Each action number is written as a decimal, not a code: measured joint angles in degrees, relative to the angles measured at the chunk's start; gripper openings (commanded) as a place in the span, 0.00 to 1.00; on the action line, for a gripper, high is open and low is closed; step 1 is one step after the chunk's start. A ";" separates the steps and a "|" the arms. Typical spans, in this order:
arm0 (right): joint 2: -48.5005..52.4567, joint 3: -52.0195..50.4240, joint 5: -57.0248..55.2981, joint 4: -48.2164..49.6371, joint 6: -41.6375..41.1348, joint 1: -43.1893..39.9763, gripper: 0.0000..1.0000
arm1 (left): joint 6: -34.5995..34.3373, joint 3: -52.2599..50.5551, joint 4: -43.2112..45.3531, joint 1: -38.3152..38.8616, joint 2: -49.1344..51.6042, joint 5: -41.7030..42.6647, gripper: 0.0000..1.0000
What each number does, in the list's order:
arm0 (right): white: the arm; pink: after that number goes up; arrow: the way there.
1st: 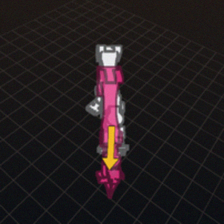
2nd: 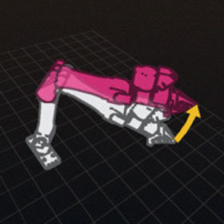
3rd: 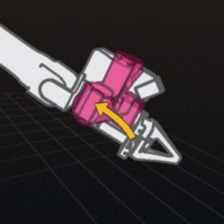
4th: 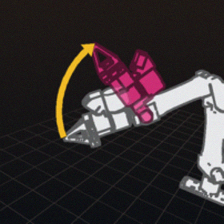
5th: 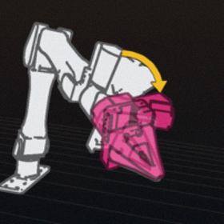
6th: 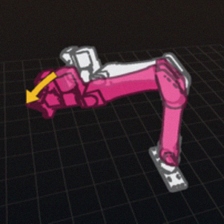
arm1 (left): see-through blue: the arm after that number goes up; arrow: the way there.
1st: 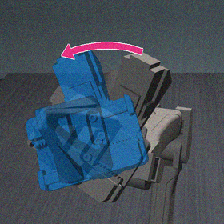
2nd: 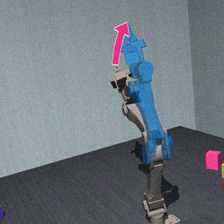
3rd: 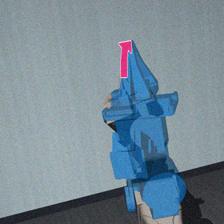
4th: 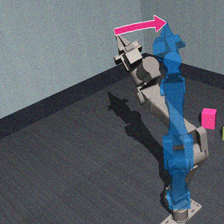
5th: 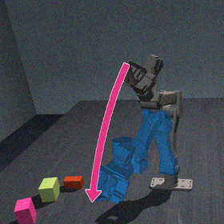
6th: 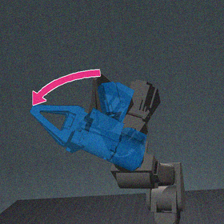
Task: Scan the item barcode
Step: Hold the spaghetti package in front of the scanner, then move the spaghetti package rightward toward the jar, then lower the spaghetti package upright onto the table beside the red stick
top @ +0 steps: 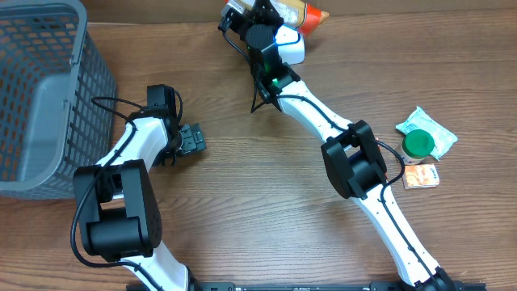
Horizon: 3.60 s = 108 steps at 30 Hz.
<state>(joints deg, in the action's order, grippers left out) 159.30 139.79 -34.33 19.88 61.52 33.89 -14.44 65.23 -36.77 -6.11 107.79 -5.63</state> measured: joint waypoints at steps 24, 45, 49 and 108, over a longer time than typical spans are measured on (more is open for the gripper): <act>0.74 0.00 0.92 -4.57 4.26 0.33 0.03 | 0.00 0.00 0.00 0.00 0.00 0.00 1.00; 0.74 0.00 -1.27 -7.02 -4.11 0.22 0.03 | 0.00 0.00 0.00 0.00 0.00 0.00 1.00; 0.87 0.00 -1.66 -1.81 -4.94 0.22 0.03 | 0.00 0.00 0.00 0.00 0.00 0.00 1.00; -32.41 -29.83 37.92 -104.19 -75.19 -16.61 0.36 | 0.00 0.00 0.00 0.00 0.02 -0.02 1.00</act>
<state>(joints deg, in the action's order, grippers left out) 126.89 109.95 3.60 -84.31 -13.67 17.28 -14.44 65.23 -36.77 -6.11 107.81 -5.65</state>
